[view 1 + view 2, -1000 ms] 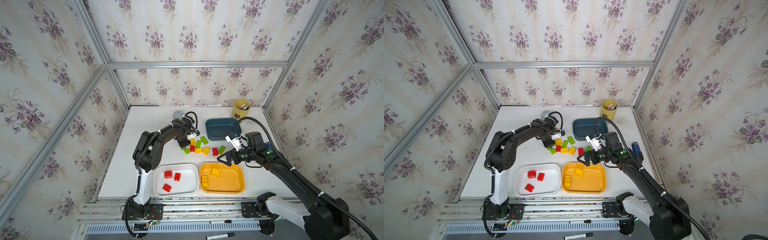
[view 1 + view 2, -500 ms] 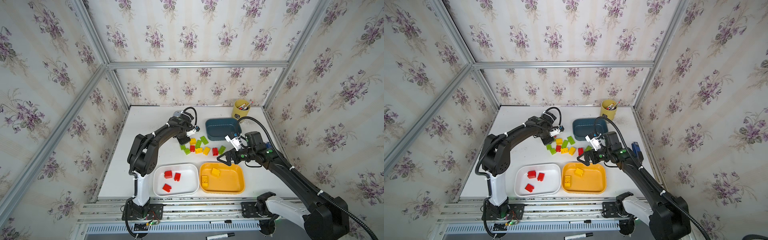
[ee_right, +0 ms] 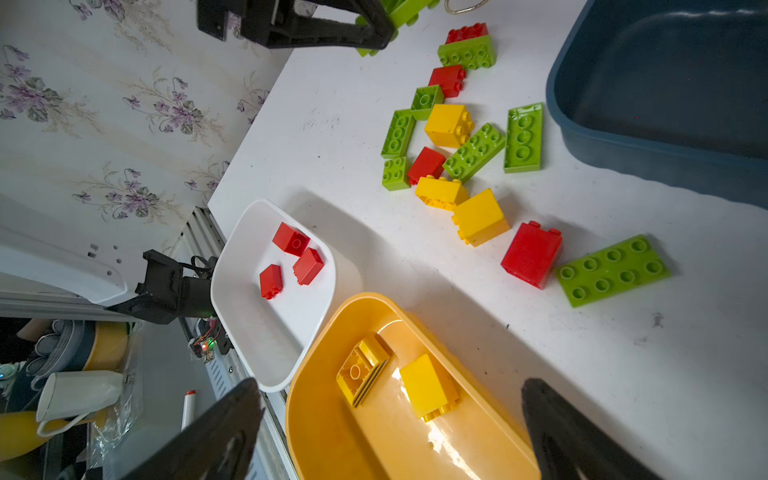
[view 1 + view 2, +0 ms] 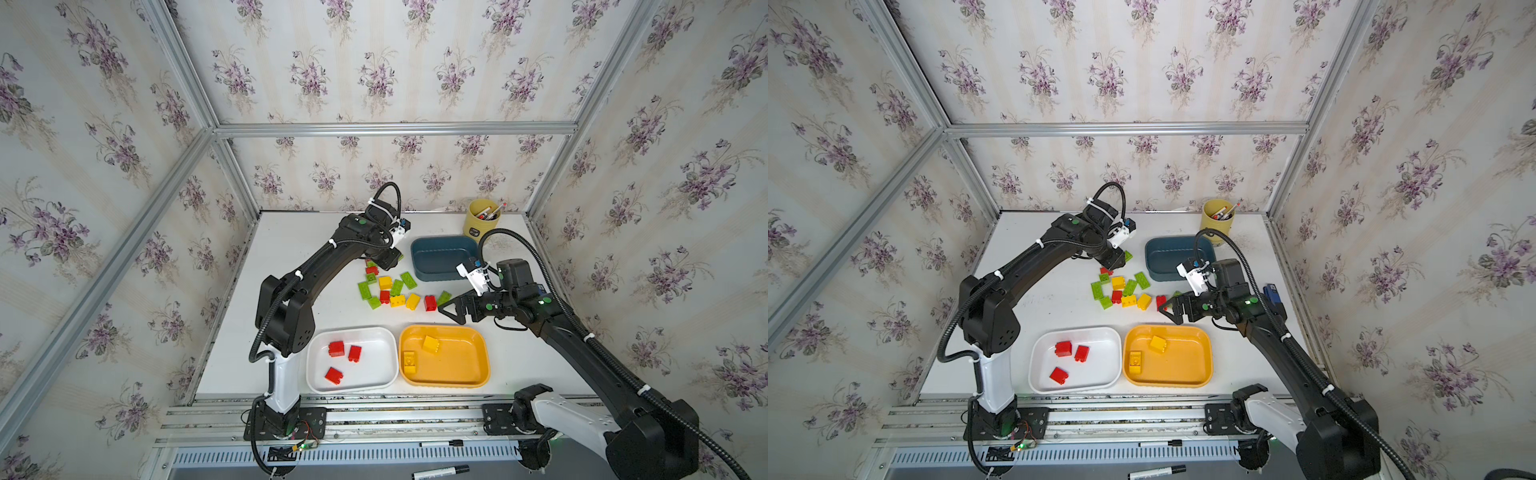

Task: Sort the legos into containers by color
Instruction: 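Close the left gripper on a green 2x4 brick and lift it, then carry the green brick with the left gripper into the teal tub and release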

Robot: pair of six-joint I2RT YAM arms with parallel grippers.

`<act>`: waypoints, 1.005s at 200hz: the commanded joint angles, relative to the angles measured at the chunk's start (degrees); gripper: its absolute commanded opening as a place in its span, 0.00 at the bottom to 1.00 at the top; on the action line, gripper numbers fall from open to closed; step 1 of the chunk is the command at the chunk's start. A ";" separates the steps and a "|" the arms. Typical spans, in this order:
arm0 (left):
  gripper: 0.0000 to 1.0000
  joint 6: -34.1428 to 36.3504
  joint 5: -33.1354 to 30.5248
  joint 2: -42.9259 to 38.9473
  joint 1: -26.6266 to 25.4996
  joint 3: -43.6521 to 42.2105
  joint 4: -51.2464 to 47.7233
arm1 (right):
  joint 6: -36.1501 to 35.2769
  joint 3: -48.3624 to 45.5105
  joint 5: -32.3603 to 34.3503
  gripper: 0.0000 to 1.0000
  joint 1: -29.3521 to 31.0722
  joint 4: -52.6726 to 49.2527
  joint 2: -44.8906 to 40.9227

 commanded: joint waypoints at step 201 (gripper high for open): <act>0.78 -29.23 -5.18 7.91 -5.39 8.29 15.66 | 0.14 -0.18 1.20 1.00 -3.89 0.69 -3.32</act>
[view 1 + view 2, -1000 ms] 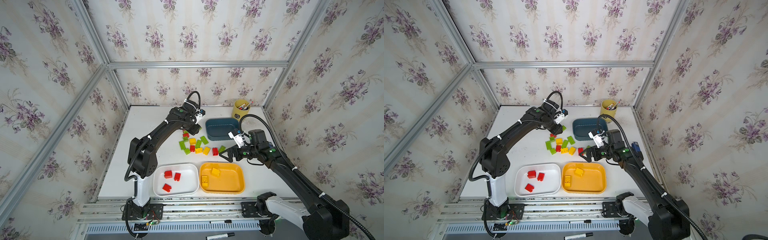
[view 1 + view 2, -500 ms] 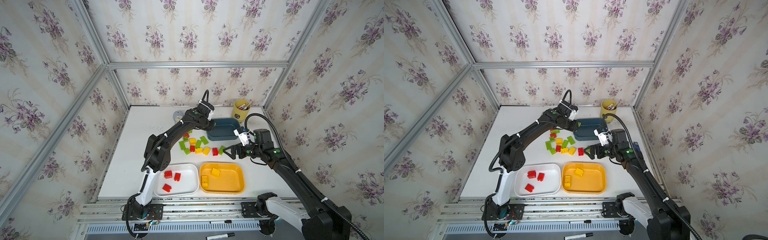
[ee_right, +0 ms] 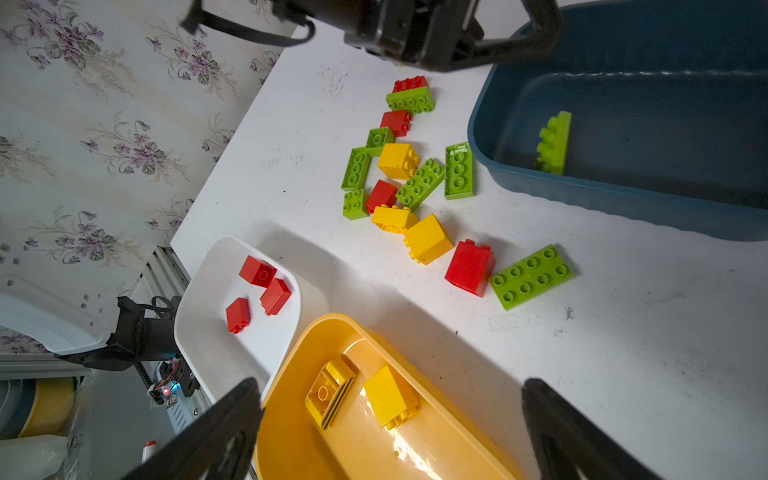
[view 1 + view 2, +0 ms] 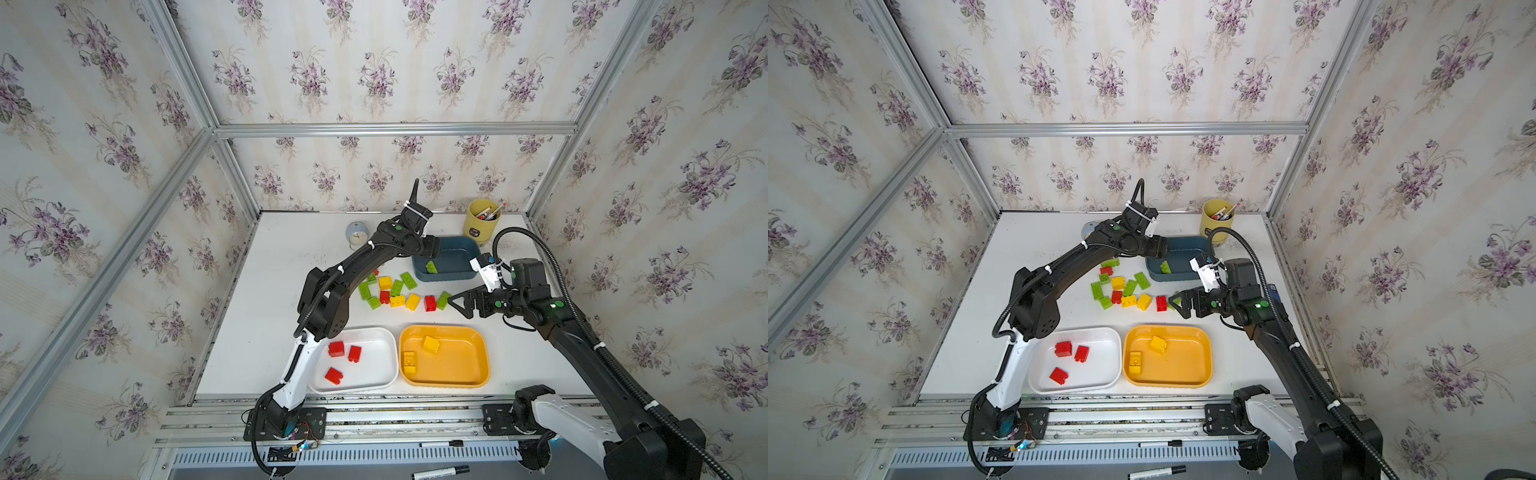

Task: Sort the legos into containers by color
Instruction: 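Carry the green brick with the left gripper into the teal tub and release, then move the left gripper to another green 2x4 brick and grasp it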

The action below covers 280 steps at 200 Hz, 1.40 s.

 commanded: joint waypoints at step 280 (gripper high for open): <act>0.50 -23.89 -17.39 -12.61 7.41 -42.46 0.45 | 0.65 -1.52 -5.36 1.00 -0.06 2.52 2.95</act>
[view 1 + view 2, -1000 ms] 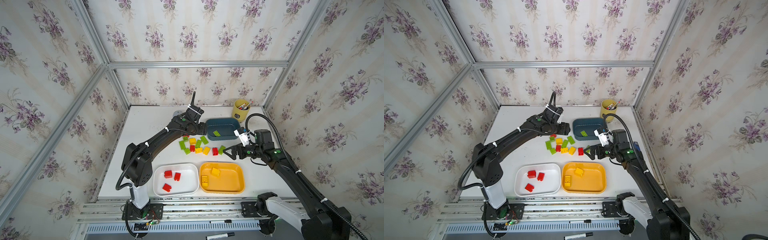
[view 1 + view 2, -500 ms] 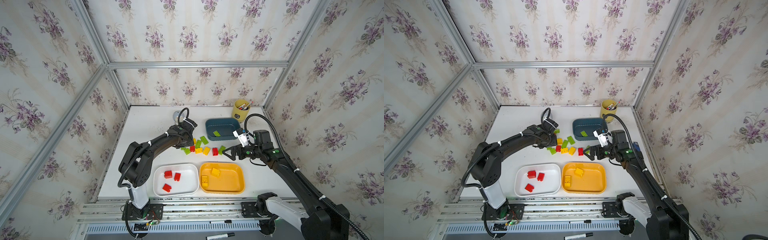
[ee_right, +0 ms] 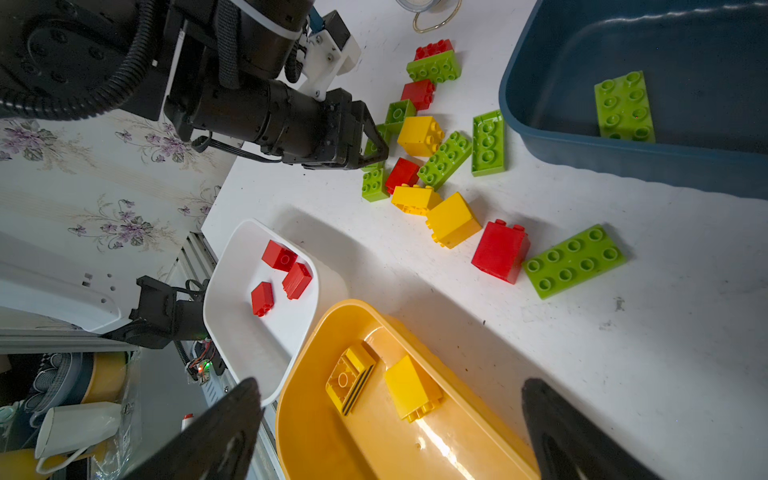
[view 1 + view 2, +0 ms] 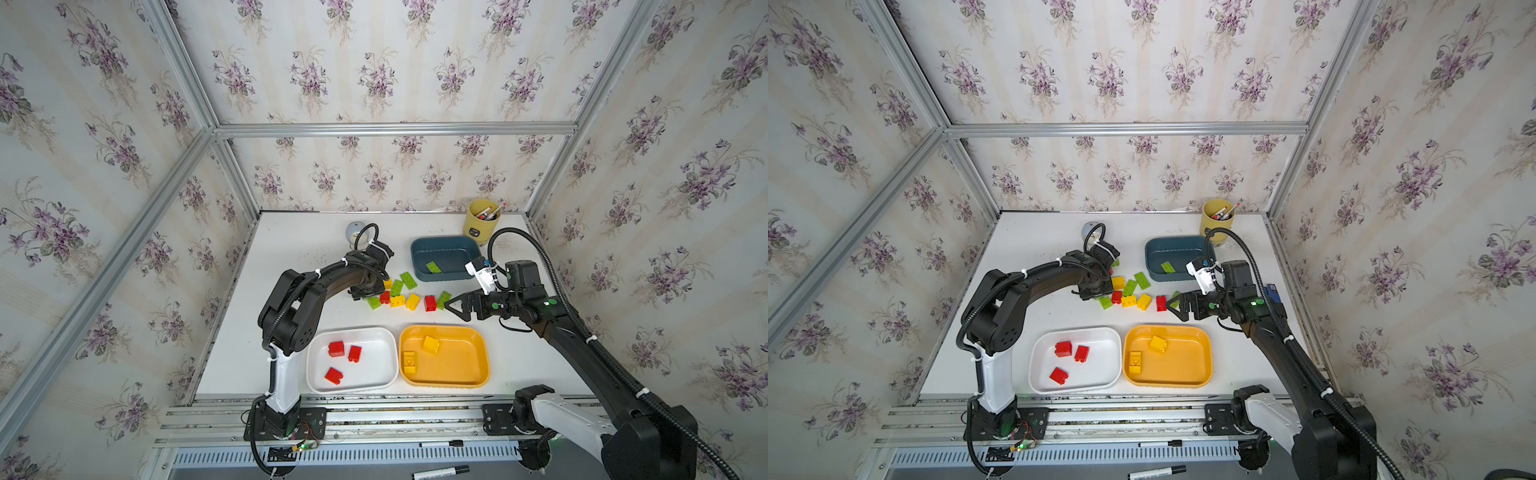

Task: Sort the legos into containers by color
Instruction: 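Move the left gripper to another green 2x4 brick and grasp it, then carry the green brick with the left gripper into the teal tub and release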

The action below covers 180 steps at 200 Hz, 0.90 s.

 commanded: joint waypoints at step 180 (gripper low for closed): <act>0.29 9.05 5.12 -6.04 -3.38 19.64 -3.82 | -1.15 1.91 0.53 1.00 -1.92 1.75 -0.04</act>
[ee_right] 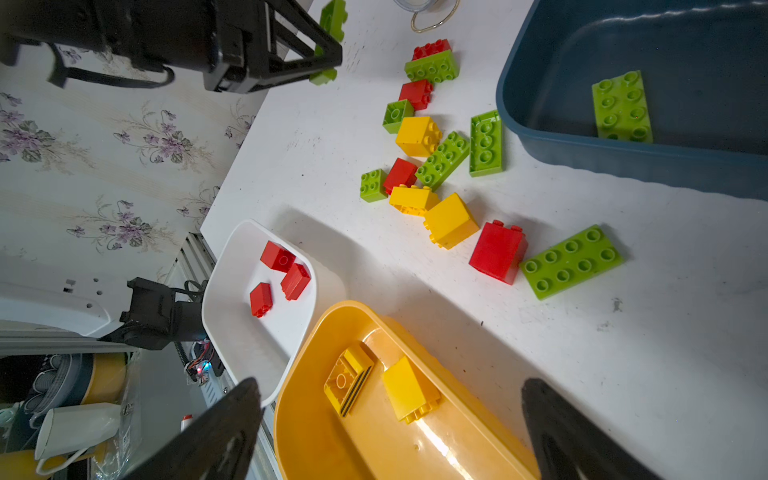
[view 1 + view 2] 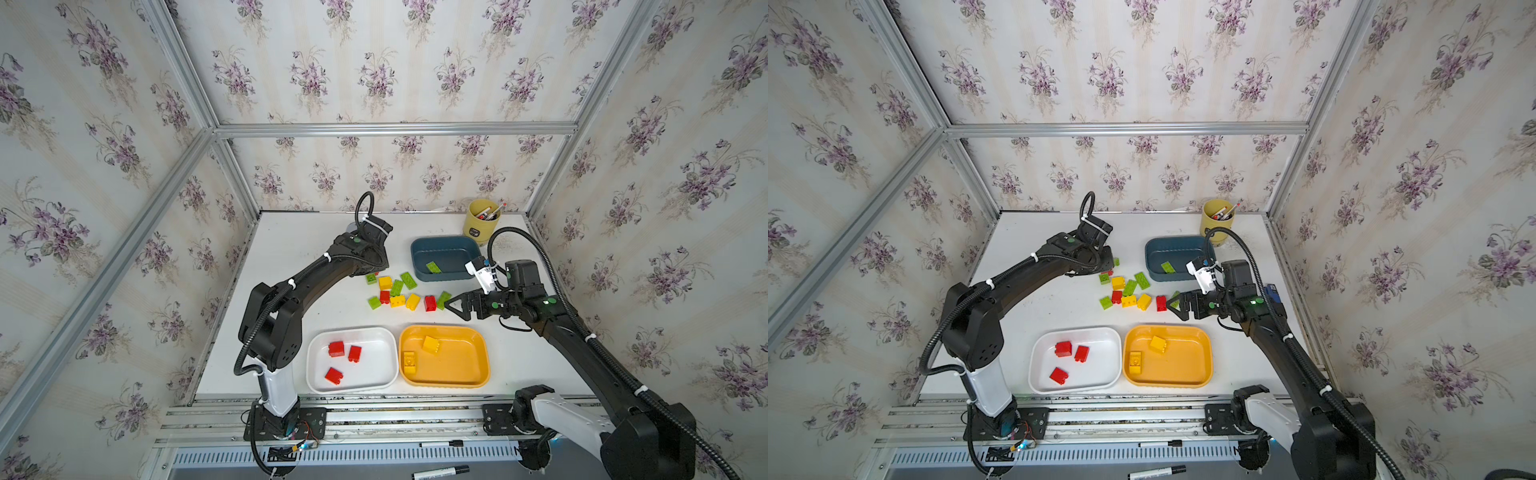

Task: Sort the legos into containers by color
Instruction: 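Carry the green brick with the left gripper into the teal tub and release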

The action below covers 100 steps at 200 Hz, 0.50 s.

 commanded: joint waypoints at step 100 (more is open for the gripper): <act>0.29 6.96 10.64 26.52 -8.34 35.12 -1.90 | 0.44 0.10 16.54 1.00 -2.61 6.07 -5.81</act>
